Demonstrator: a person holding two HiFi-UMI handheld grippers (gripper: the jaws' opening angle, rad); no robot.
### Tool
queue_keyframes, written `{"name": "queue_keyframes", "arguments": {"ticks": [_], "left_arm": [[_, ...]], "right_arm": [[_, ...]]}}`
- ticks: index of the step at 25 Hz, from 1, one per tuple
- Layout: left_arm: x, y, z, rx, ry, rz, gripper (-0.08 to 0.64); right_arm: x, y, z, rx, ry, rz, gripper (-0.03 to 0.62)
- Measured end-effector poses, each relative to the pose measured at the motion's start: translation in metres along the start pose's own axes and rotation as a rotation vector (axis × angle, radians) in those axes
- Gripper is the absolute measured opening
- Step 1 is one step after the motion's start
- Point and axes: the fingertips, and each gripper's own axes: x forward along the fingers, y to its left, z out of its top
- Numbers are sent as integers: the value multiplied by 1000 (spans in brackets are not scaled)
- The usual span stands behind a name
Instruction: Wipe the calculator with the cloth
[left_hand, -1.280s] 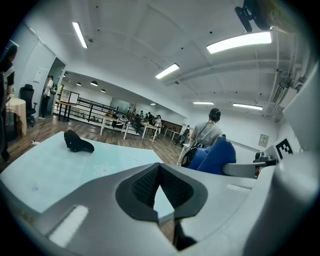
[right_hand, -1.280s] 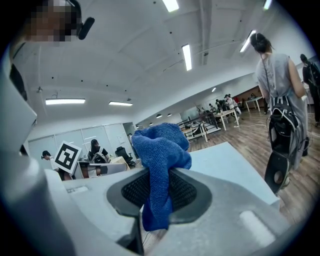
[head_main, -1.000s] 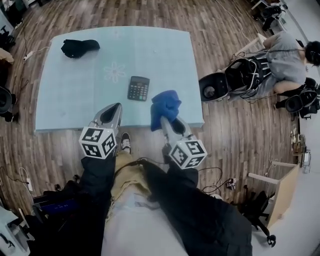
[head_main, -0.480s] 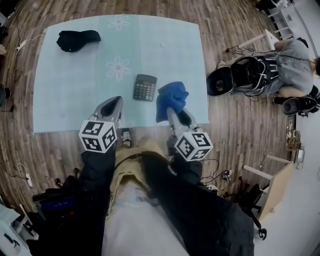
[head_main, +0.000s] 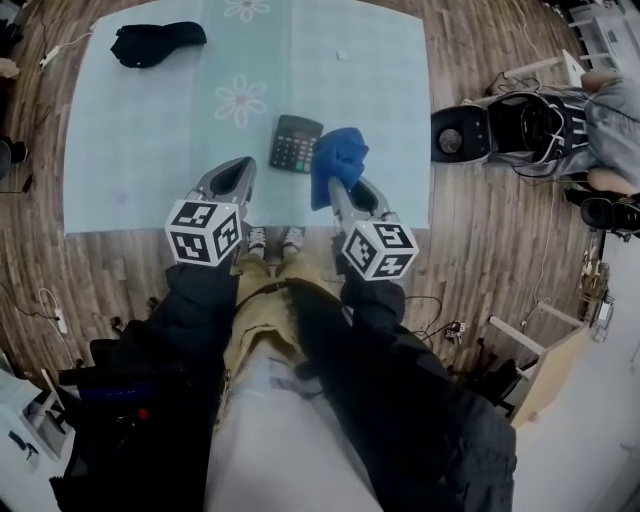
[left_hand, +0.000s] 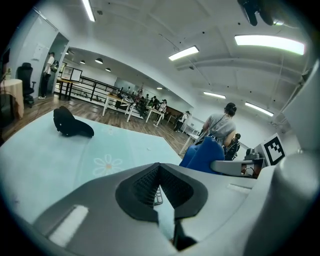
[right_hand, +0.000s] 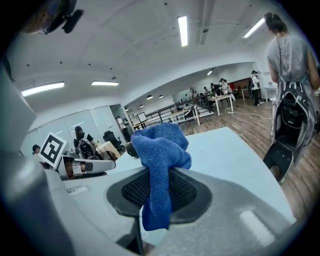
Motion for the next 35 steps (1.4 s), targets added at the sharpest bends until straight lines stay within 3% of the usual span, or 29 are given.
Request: {"name": "queue_keyframes", "arguments": {"ticks": [6,14,18,22,27,35], "left_arm": [[28,13,-28,-12,79,58,-2],[69,74,-85,-93,191,121,-2],[67,86,-89,-114,196,144,-2],[60,83,-86,-121,197,161,-2],[53,97,-92,-138,206,176,-2],[50,98,-98,-149,219,181,-2]], "right_arm": [[34,-19,-29,-16,102,-6,87],[109,-41,-81,-69,248,-35,89],[135,-54,-77,-135,265,-82,89],[157,-61,-68,-269,287,-117,89],[197,-40,-91,-407,359,-94,89],[197,-13,-125,-447,410,-41,87]]}}
